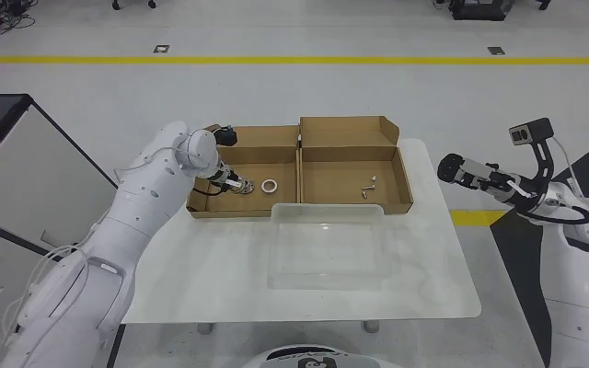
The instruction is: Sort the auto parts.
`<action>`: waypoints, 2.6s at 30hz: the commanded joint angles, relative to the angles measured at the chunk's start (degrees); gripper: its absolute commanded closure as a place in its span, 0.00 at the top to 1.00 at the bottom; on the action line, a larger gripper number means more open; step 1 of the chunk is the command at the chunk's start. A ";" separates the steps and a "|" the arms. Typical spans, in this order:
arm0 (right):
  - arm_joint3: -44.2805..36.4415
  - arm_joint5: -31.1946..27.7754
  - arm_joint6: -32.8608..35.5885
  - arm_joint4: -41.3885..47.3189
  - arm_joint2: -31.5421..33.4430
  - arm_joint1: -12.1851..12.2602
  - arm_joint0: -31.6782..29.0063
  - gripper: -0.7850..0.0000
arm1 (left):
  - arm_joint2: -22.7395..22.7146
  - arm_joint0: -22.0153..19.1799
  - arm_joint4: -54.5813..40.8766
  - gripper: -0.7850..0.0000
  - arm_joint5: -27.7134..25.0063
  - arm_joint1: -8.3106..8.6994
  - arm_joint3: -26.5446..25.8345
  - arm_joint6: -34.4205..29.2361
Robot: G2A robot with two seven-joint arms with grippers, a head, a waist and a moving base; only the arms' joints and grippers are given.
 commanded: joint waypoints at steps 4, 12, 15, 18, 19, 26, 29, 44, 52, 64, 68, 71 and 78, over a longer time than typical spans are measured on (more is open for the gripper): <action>0.00 0.00 0.00 0.00 0.00 0.00 0.00 1.00 | -0.34 0.47 -1.47 0.00 0.33 -0.30 3.67 1.70; 0.00 0.00 0.00 0.00 0.00 0.00 0.00 1.00 | 2.52 -2.04 -2.43 0.00 1.74 -2.65 12.09 3.60; 0.00 0.00 0.00 0.00 0.00 0.00 0.00 1.00 | 3.51 -3.31 -3.19 0.00 2.64 -3.79 15.48 4.38; 0.00 0.00 0.00 0.00 0.00 0.00 0.00 1.00 | 4.53 -4.48 -3.59 0.00 3.18 -4.92 18.36 5.41; 0.00 0.00 0.00 0.00 0.00 0.00 0.00 1.00 | 4.86 -4.84 -3.71 0.00 3.19 -5.28 19.18 5.63; 0.00 0.00 0.00 0.00 0.00 0.00 0.00 1.00 | 7.00 -7.05 -3.20 0.00 4.75 -7.65 24.85 7.27; 0.00 0.00 0.00 0.00 0.00 0.00 0.00 1.00 | 7.64 -7.69 -3.24 0.00 4.82 -8.56 26.83 7.80; 0.00 0.00 0.00 0.00 0.00 0.00 0.00 1.00 | 9.20 -10.18 -3.62 0.91 3.16 -11.95 34.28 8.22; 0.00 0.00 0.00 0.00 0.00 0.00 0.00 1.00 | 8.43 -11.73 -4.42 1.00 1.50 -12.54 36.26 8.86; 0.00 0.00 0.00 0.00 0.00 0.00 0.00 1.00 | 2.25 -12.15 -9.77 1.00 -11.02 -9.19 27.82 6.06; 0.00 0.00 0.00 0.00 0.00 0.00 0.00 1.00 | -2.39 -9.66 -12.09 1.00 -15.20 -6.25 19.16 3.24; 0.00 0.00 0.00 0.00 0.00 0.00 0.00 1.00 | -7.64 -5.63 -14.47 1.00 -17.59 -3.48 9.35 0.86; 0.00 0.00 0.00 0.00 0.00 0.00 0.00 1.00 | -26.82 11.69 -26.40 1.00 -22.56 3.21 -21.90 -9.09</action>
